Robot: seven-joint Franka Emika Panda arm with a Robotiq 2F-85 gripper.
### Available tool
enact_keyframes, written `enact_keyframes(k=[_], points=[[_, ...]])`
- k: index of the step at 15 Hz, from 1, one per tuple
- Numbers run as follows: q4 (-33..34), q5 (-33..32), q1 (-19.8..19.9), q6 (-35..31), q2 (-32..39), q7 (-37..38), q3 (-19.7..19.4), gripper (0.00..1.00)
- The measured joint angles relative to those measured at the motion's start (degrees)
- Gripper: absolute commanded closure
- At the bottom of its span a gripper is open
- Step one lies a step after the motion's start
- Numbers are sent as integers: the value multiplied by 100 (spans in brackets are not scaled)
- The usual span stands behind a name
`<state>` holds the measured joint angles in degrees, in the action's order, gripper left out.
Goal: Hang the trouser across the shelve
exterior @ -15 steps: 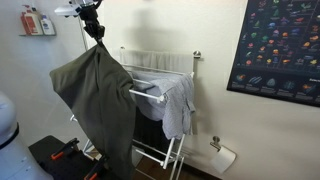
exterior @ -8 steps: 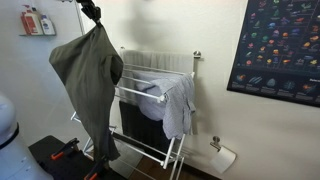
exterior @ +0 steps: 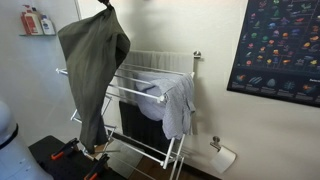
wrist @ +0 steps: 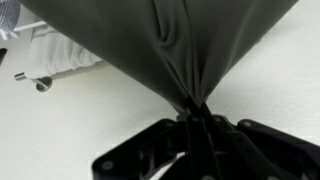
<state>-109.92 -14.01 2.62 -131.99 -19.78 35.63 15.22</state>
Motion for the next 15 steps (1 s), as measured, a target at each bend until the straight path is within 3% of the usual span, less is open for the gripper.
enact_keyframes(k=[7,15], points=[[721,-1452,86,-429,563,800,51,98],[-57,-1717,-28,-1483,887,840,-66,98]])
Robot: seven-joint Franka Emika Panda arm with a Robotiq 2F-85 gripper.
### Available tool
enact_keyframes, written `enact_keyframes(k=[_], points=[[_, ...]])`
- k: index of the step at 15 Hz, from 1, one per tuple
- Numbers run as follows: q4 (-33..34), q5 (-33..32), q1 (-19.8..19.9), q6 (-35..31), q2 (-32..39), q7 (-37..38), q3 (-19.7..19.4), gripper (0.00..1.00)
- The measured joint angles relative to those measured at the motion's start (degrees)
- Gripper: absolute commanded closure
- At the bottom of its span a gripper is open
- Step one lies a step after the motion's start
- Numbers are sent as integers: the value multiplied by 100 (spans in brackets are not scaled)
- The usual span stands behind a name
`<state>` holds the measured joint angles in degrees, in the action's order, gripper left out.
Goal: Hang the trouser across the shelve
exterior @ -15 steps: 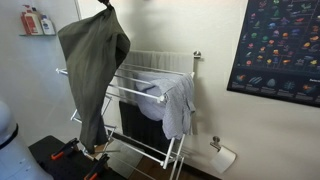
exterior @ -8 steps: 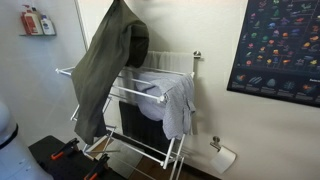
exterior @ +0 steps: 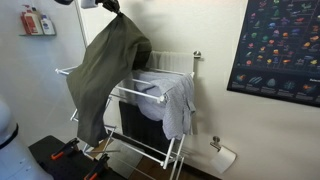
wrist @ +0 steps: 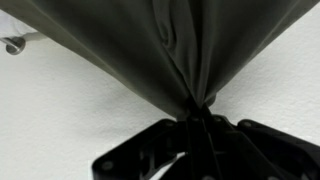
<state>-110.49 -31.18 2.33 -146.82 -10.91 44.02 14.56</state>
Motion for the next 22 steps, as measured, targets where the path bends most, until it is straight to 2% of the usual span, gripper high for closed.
enact_keyframes(k=[6,13,22], points=[[-511,-10,43,-713,2,3,-117,98],[-902,-26,156,-813,103,-11,-147,98],[-1611,928,-235,-812,828,-819,-254,98]])
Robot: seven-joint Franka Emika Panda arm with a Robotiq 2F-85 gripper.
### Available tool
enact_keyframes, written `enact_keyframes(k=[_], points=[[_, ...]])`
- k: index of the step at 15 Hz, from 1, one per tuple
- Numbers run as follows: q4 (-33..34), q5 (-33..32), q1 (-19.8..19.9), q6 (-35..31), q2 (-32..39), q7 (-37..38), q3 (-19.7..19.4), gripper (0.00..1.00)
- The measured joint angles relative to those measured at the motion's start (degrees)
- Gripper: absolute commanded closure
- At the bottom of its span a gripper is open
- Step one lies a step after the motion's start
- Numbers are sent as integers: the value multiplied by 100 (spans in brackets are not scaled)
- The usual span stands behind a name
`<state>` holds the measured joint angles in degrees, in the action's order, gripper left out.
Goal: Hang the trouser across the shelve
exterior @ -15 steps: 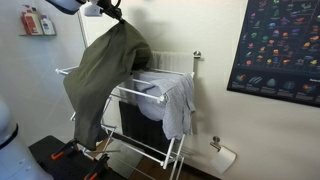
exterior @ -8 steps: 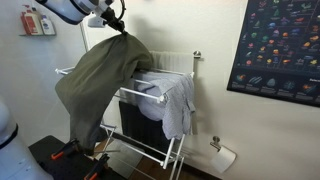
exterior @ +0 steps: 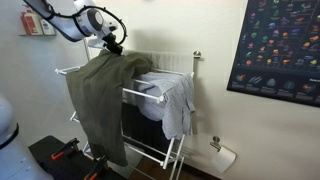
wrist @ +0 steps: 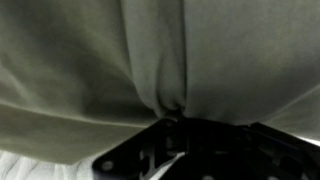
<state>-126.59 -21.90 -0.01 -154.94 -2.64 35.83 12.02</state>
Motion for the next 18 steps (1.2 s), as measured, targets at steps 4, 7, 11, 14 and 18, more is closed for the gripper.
enact_keyframes(k=[4,7,11,14,18], points=[[-18,194,-211,4,194,-170,-126,77],[-6,361,-308,17,220,-250,-160,57],[113,968,-396,135,203,-646,-171,27],[313,1499,-455,568,79,-1039,-175,5],[700,1707,-502,1531,-255,-1214,-177,0]])
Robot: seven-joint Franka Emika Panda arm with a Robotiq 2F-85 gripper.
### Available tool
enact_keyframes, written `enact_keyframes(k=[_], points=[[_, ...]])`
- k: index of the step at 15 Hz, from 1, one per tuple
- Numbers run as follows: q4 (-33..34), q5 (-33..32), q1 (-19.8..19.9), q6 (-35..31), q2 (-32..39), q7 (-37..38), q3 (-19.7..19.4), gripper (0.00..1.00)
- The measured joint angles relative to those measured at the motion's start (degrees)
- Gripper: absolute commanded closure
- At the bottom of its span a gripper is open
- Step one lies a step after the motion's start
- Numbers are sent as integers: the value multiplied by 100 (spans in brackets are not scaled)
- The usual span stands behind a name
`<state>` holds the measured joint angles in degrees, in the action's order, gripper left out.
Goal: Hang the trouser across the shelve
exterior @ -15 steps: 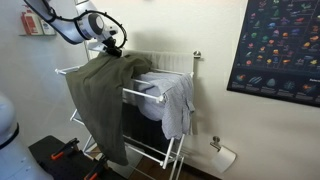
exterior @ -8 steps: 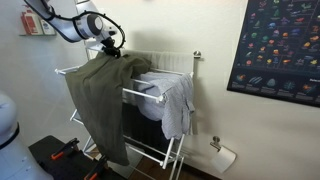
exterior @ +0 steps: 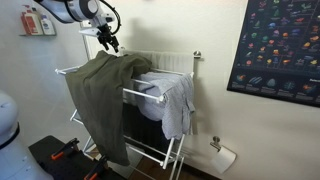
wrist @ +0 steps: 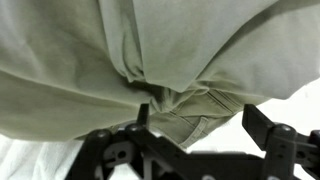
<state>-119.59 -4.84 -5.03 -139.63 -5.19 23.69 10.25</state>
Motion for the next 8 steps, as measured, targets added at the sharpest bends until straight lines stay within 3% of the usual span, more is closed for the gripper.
enact_keyframes(k=[8], points=[[1195,-29,-2,2695,-407,-339,-1,0]])
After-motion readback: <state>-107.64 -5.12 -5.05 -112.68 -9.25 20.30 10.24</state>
